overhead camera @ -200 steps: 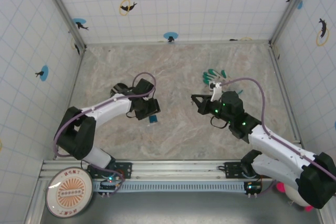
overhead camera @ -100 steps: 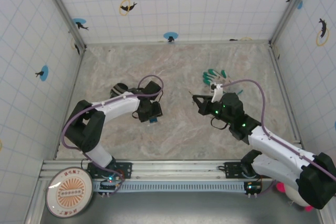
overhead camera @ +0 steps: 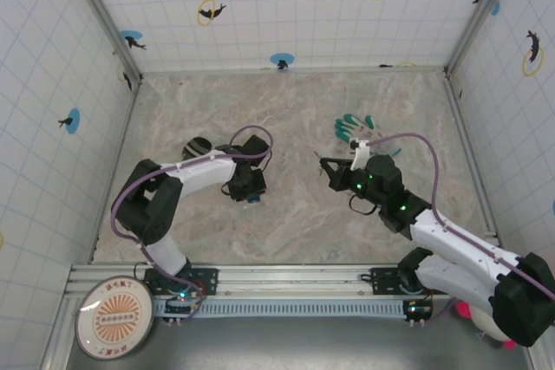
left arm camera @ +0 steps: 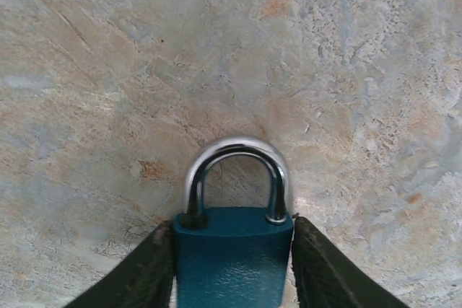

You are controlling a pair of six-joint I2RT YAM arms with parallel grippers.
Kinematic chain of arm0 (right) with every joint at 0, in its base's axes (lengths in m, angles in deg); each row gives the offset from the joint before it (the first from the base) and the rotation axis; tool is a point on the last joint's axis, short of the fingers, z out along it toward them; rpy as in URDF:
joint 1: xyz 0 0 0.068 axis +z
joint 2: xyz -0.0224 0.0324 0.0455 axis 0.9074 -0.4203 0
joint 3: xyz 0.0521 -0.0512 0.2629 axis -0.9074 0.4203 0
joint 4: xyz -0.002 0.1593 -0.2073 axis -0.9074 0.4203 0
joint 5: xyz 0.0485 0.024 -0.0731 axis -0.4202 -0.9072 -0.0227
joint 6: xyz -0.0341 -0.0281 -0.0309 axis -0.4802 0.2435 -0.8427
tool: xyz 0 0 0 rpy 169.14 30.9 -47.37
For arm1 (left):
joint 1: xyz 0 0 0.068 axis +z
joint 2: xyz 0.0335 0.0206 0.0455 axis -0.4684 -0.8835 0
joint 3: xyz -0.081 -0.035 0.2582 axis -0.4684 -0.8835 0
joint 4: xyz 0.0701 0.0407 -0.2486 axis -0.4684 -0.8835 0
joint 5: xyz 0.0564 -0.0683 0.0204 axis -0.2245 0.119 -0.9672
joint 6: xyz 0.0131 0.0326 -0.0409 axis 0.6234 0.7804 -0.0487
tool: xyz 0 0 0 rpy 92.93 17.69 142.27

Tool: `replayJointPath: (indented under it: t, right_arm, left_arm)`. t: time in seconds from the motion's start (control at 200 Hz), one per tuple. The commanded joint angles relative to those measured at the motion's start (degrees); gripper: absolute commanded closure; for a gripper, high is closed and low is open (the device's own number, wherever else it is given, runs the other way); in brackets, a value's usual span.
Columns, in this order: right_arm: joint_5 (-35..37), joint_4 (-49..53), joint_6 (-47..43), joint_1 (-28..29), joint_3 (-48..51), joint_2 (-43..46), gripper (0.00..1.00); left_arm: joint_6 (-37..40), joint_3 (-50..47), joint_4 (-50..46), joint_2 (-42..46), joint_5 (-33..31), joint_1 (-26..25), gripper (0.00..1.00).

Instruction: Unlock with the key

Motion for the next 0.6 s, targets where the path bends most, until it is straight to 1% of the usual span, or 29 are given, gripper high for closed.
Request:
replayJointPath:
  t: [0.0,0.035,0.13,0.24,0.41,0.595]
  right_arm:
    - [0.92,-2.72,0.45,-0.44,1.26,1.26,1.00]
    - [1.05,-2.88,0.54,-0.51,1.36,1.33,1.00]
    - [1.13,-2.93,0.70,-0.71,1.49,1.35,1.00]
    - [1.17,-3.21,0.96,-0.90,1.81,1.54,1.00]
    - [1.61,-3.70,1.15,-1.18,2.33,1.70,1.00]
    - [1.66,-3.87,1.24,-1.57,2.36,1.67,1.00]
  left_arm:
    - [0.62,0.69,-1.49,-2.03,-0.27,-0.46,0.60]
    - [0.95,0.85,-1.50,-2.47,0.06,-0.46,0.61]
    - [1.75,1.74,-2.44,-3.43,-0.70,-0.80,0.61]
    - [2.64,3.00,-4.26,-4.95,-2.69,-1.15,0.59]
    - [3.69,3.18,-4.70,-6.67,-2.81,-1.76,0.56]
    - [4.76,3.79,-5.62,-8.44,-4.09,-2.38,0.57]
